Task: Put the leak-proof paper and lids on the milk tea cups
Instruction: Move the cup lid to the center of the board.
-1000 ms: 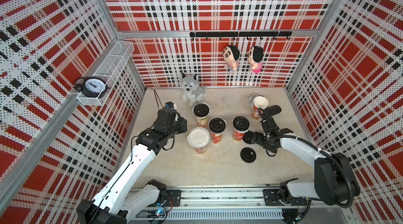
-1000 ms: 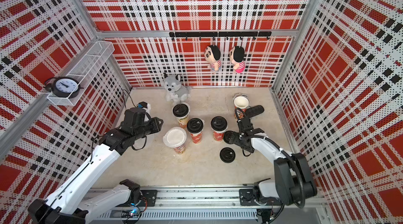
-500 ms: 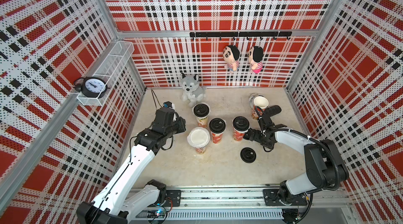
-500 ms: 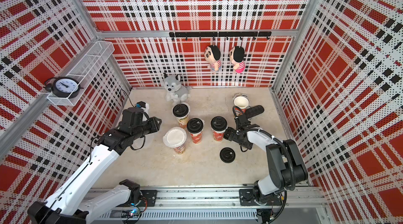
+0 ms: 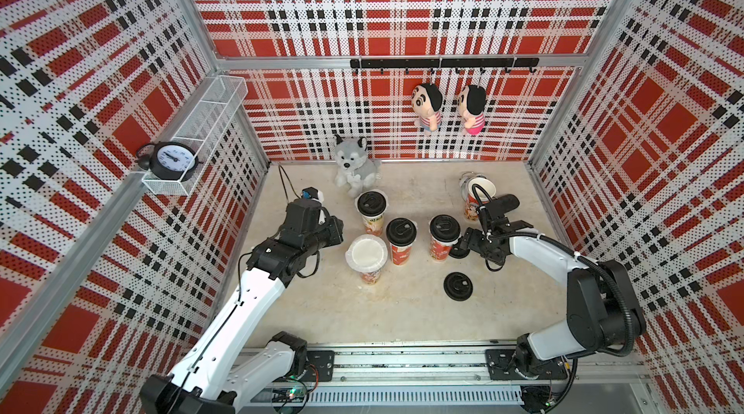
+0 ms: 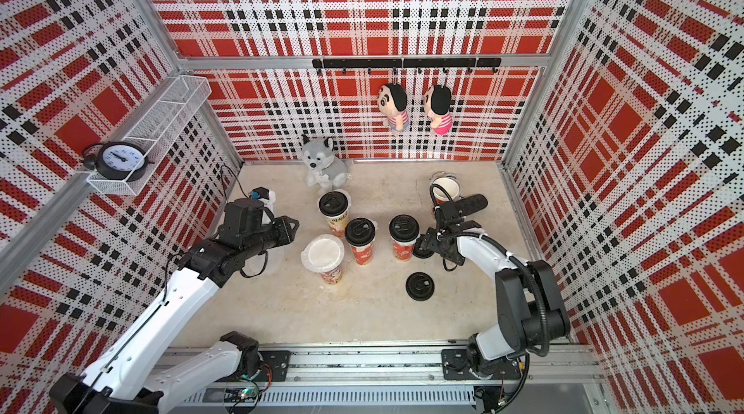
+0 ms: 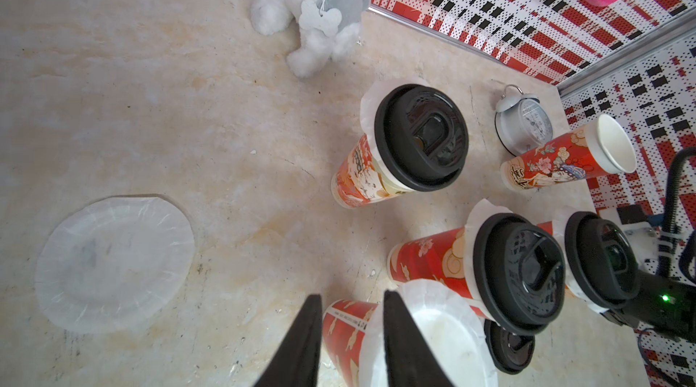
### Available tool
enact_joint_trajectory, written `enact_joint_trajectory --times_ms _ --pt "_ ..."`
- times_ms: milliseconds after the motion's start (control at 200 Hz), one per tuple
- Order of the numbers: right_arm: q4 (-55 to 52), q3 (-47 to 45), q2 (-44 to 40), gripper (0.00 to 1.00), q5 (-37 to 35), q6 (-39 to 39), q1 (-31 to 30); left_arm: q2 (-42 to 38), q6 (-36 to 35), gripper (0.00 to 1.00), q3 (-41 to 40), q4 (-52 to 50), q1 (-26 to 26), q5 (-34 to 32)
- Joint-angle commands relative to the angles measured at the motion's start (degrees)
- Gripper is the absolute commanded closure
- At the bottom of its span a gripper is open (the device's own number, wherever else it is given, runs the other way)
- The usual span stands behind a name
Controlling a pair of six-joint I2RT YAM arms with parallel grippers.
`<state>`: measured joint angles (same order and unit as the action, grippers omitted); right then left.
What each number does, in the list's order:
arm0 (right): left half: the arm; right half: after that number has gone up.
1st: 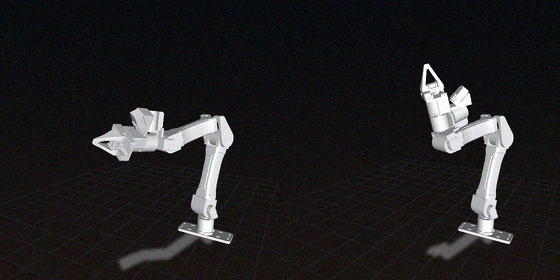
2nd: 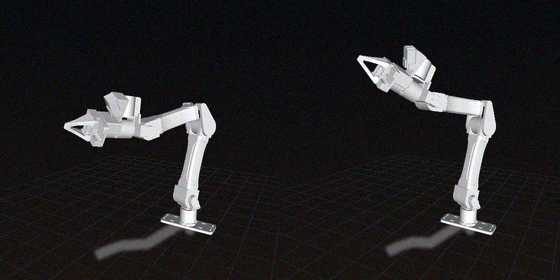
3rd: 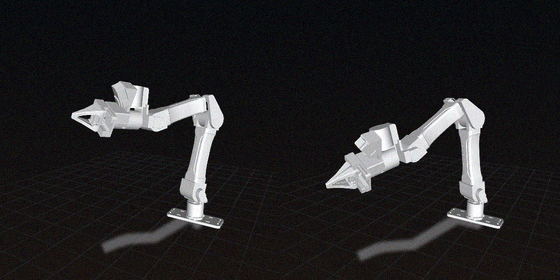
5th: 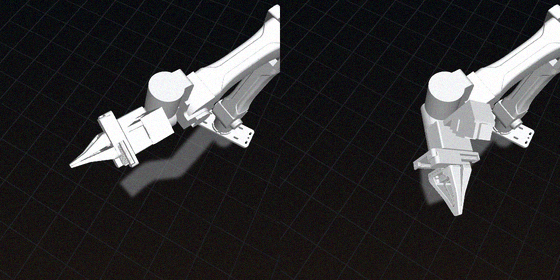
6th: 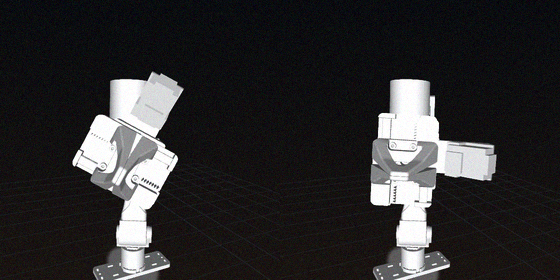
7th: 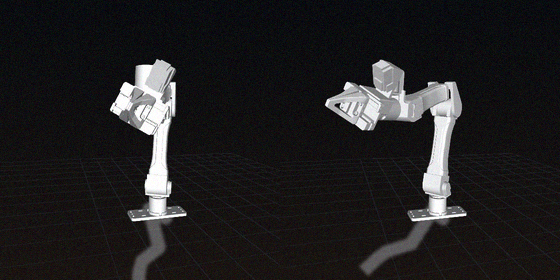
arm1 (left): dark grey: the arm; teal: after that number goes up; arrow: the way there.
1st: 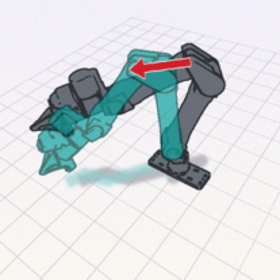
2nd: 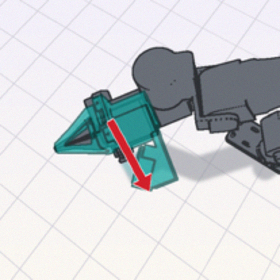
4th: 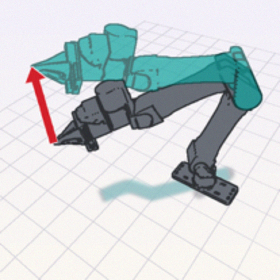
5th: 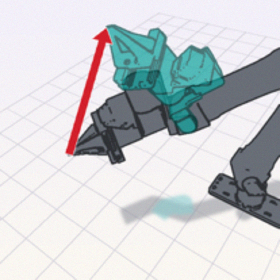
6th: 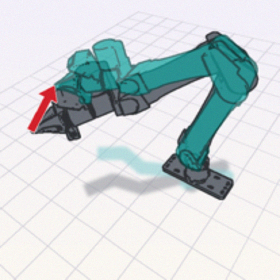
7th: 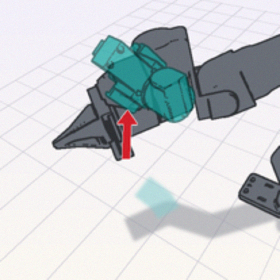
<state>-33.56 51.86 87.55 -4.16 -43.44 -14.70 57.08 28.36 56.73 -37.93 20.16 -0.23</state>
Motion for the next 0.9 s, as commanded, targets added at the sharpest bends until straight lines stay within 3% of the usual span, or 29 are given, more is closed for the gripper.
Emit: enact_joint_trajectory --times_ms 0,416,897 --pt "-0.72 1.27 3.14 0.07 -0.98 -0.68 0.53 -0.79 -0.82 0.68 -0.44 0.32 -0.57 0.47" --pt "-4.6 -0.08 4.07 0.08 -7.27 -1.19 1.02 -0.67 -1.11 0.68 -1.01 0.32 -0.91 0.84" --pt "-10.56 -4.3 -6.07 0.08 -12.25 0.97 7.75 -0.89 -1.26 0.69 -2.42 1.04 -1.16 2.19"
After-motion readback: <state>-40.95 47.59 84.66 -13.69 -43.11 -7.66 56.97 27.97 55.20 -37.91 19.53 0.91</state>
